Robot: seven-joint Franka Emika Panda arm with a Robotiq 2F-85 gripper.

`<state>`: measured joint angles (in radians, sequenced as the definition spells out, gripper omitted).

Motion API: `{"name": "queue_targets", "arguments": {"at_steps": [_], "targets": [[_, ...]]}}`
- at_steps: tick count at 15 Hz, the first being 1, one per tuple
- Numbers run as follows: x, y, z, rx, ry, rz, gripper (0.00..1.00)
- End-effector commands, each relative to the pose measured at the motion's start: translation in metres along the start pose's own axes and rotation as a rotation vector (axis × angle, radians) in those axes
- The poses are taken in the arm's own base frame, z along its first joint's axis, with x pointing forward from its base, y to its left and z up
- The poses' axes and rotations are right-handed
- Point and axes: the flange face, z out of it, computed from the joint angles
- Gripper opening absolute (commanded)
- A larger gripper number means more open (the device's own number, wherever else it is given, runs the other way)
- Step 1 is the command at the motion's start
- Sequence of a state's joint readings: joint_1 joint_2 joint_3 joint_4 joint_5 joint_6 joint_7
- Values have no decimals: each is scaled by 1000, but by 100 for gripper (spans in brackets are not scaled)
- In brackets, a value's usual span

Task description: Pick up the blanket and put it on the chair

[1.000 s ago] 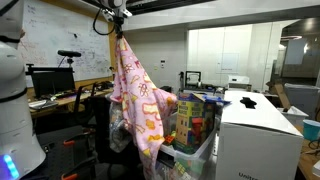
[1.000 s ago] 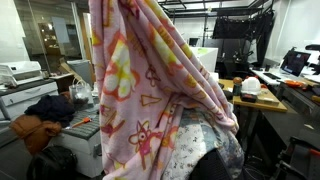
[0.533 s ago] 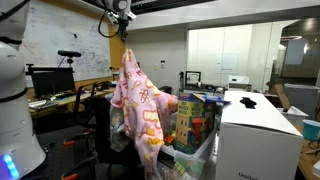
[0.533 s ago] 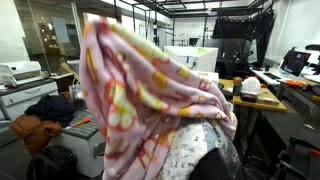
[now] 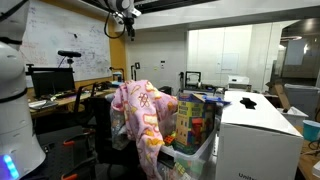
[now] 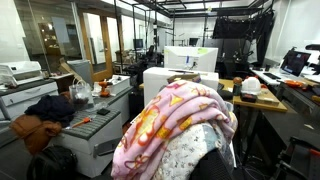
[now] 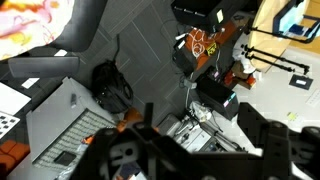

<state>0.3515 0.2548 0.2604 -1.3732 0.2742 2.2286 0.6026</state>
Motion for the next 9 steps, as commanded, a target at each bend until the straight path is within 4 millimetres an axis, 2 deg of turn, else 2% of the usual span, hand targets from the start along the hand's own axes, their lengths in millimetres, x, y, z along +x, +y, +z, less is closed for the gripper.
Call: {"name": "queue_targets", "arguments": {"at_steps": [1,3,6,9], "targets": [[12,39,-6,-89,88,58,100],[24,79,-4,-165,128,122,100],[38,150,-1,-294,158,246,100],[39,228,5,-406,150,395,100]]}}
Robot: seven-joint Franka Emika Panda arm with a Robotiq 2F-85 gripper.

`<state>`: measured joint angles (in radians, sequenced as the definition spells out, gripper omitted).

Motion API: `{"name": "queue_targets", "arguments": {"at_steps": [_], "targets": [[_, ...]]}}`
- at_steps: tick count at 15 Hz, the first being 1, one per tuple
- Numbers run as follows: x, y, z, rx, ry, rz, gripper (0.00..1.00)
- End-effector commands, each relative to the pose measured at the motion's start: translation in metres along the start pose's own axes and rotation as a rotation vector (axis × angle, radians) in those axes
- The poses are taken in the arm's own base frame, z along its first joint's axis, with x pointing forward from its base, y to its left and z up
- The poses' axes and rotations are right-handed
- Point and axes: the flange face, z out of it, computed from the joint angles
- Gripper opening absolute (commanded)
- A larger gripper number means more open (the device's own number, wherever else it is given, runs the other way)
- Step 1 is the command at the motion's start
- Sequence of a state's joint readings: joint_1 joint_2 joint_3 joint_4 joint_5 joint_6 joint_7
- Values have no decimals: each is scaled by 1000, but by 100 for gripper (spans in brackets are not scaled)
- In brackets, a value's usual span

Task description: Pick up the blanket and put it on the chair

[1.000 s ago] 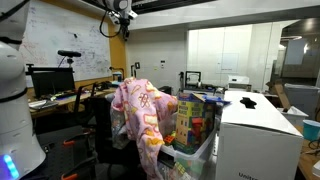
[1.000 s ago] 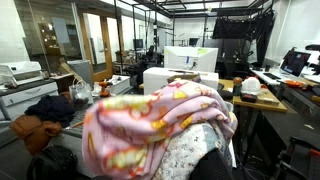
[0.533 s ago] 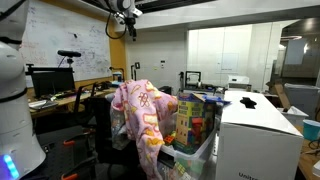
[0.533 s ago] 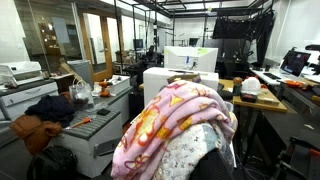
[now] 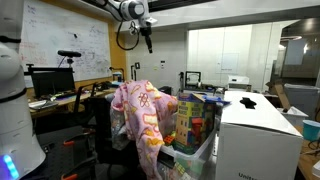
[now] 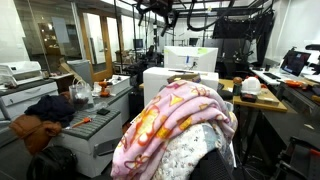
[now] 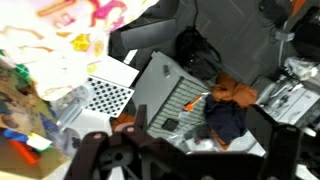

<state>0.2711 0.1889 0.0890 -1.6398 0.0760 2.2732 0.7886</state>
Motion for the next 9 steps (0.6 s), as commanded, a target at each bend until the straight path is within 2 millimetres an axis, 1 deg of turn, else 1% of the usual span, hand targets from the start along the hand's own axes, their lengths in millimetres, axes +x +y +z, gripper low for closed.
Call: {"name": "queue_targets", "arguments": {"at_steps": [1,2,4,5,7,9], "targets": [[4,78,23,-124,-4,166,100],[7,99,33,-158,-10,215,100],[7,145,57,-222,-33,320,100],[6,165,68,-253,-55,372,100],[-2,208,91,-326,-76,473,100],[-11,250,109,-384,-108,583,100]]}}
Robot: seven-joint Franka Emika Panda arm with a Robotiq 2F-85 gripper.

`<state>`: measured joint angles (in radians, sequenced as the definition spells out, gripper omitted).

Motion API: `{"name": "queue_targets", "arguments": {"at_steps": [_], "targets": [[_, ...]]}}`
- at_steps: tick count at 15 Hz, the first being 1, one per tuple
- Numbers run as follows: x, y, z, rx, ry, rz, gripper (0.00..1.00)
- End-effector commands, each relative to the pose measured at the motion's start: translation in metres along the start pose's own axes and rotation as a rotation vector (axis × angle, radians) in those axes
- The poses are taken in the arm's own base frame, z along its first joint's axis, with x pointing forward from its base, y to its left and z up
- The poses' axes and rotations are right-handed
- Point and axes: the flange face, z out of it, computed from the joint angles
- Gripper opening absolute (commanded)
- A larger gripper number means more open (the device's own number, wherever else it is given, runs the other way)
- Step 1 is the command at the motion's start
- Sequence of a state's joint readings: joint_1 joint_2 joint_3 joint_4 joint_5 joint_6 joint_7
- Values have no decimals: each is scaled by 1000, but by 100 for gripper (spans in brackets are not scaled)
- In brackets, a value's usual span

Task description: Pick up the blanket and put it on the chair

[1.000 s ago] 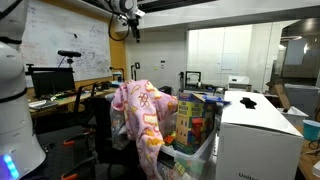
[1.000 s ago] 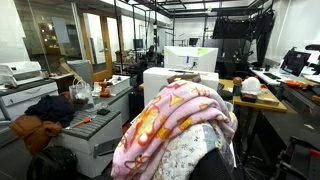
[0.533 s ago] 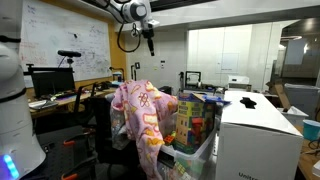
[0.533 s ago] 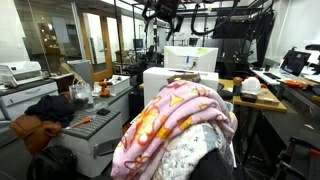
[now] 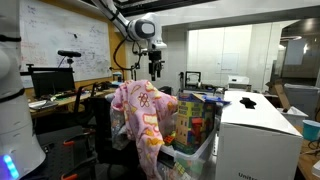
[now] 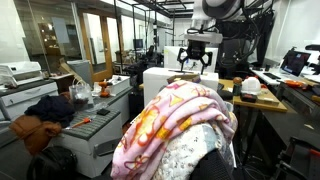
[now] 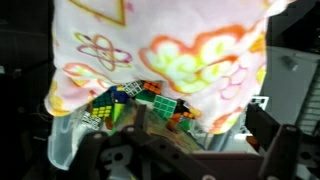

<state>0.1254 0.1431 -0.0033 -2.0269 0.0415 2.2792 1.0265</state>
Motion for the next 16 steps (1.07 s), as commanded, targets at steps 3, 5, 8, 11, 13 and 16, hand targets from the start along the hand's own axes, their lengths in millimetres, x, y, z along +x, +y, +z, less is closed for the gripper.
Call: {"name": "queue_targets", "arguments": {"at_steps": [3,5,8,11,13,16], "targets": [[11,91,62,-127,-46,263,100],[10,112,84,-156,-54,315,100],[0,128,107,-183,-63,341,100],[-16,129,125,-183,-85,294,100],[-26,122,131,-172,-102,253,100],[-43,104,129,-106,-152,173,100]]}}
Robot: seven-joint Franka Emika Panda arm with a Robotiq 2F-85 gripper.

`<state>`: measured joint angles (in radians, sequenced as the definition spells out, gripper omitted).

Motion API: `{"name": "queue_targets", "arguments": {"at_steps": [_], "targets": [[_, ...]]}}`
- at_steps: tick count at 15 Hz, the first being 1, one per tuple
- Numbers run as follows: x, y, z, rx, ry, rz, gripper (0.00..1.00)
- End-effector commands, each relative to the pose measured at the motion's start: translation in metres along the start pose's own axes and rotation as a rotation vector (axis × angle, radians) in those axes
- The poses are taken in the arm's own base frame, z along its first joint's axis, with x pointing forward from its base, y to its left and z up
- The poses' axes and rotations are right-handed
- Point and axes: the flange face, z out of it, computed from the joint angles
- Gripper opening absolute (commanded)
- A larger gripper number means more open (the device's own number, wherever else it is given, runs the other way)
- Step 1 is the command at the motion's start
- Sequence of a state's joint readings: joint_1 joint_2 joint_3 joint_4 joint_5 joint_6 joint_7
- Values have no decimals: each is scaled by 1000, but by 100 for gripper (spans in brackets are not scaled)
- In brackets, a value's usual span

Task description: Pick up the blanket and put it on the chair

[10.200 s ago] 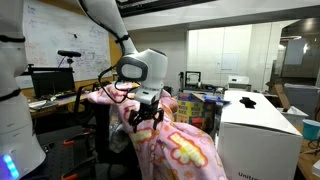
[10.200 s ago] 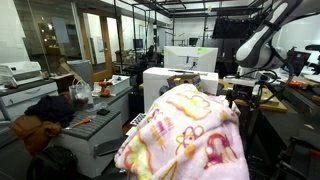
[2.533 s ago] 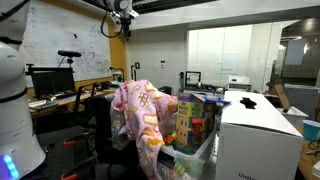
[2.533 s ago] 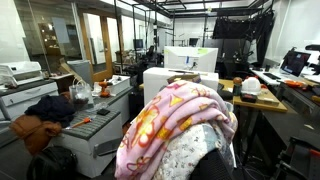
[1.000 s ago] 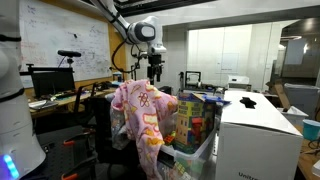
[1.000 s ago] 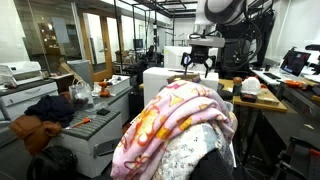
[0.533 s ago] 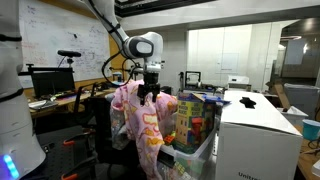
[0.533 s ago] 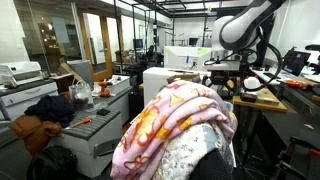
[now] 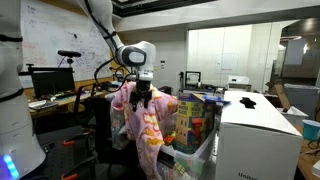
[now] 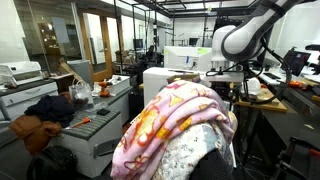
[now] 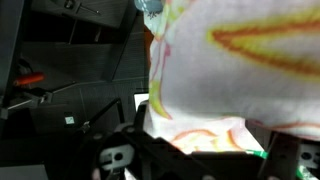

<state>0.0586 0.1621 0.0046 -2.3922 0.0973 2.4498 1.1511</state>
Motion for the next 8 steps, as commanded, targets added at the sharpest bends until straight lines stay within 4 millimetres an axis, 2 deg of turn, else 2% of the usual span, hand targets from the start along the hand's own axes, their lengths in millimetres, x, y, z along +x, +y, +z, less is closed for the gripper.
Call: {"name": "queue_targets", "arguments": {"at_steps": [1,8], "targets": [[-26,-13,-10,88,-56,-116,100],[-68,-41,-53,253,-183,-369,100]]}}
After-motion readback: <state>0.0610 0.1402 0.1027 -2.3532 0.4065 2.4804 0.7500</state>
